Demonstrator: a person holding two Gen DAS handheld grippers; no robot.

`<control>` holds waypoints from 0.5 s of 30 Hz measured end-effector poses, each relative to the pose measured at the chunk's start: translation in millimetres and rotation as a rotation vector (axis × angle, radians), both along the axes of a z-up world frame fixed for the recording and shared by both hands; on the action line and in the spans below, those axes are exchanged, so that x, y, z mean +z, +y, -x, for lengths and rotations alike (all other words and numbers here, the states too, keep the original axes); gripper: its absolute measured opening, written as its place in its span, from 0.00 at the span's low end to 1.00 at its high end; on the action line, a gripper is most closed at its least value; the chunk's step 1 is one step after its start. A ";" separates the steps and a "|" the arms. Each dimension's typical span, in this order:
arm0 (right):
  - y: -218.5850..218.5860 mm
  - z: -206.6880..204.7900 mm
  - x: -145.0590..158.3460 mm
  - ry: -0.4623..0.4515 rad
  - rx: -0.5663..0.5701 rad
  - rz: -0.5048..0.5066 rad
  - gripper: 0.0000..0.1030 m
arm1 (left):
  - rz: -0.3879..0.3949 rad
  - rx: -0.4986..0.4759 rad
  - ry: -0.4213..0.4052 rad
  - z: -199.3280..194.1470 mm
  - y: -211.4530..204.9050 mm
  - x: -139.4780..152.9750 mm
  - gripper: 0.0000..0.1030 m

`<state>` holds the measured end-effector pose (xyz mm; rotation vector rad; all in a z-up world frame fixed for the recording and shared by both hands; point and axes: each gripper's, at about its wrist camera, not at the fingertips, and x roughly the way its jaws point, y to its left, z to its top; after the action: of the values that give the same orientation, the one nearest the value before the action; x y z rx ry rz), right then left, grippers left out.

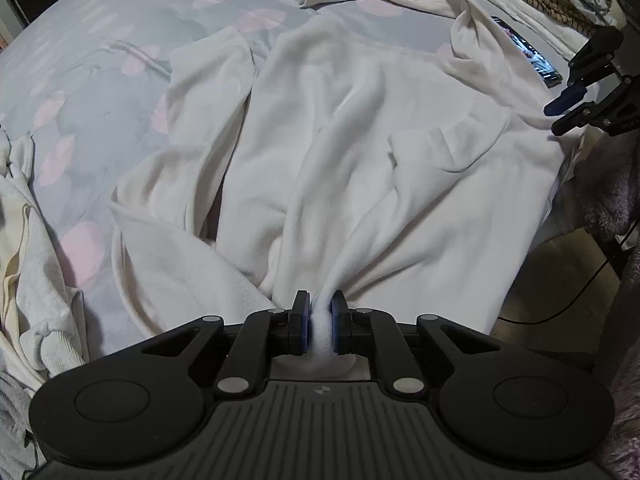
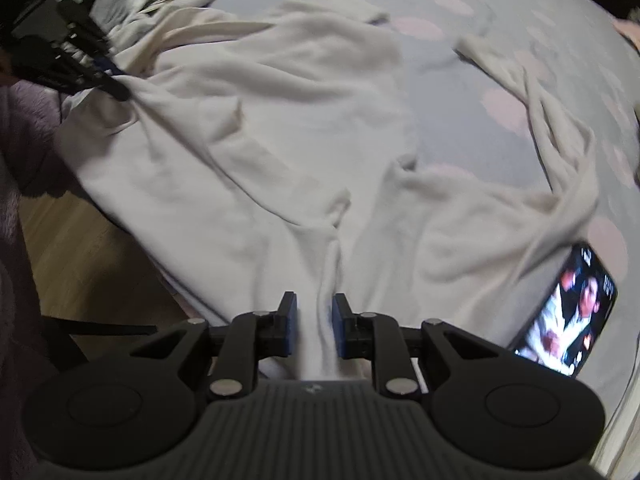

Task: Fold clothes
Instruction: 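Grasp the sweatshirt hem with both tools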

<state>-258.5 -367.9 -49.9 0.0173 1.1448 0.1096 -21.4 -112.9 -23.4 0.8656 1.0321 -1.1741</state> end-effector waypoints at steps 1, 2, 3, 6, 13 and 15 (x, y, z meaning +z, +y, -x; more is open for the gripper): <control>0.6 -1.9 -1.1 0.003 0.001 0.009 0.22 | -0.005 0.001 -0.004 -0.1 -0.4 -1.0 0.08; 0.9 -4.0 -2.7 0.009 0.000 0.019 0.22 | -0.010 0.003 -0.008 0.0 -0.7 -2.0 0.08; 0.1 -6.4 -5.2 0.019 -0.006 0.026 0.22 | -0.017 0.004 -0.012 -0.3 -0.5 -3.5 0.08; -4.3 -10.9 -15.9 0.069 -0.017 -0.001 0.23 | -0.016 0.012 -0.014 -2.7 0.6 -7.5 0.08; -7.9 -14.6 -29.7 0.129 -0.030 -0.069 0.43 | 0.056 0.020 0.025 -9.1 -1.2 -16.6 0.13; -6.0 -15.9 -30.5 0.135 -0.025 -0.060 0.43 | 0.067 0.014 0.030 -11.6 -3.1 -18.9 0.14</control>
<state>-242.6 -373.9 -80.4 0.0935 1.2757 0.1214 -9.8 -116.0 -42.3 0.7895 1.0160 -1.2057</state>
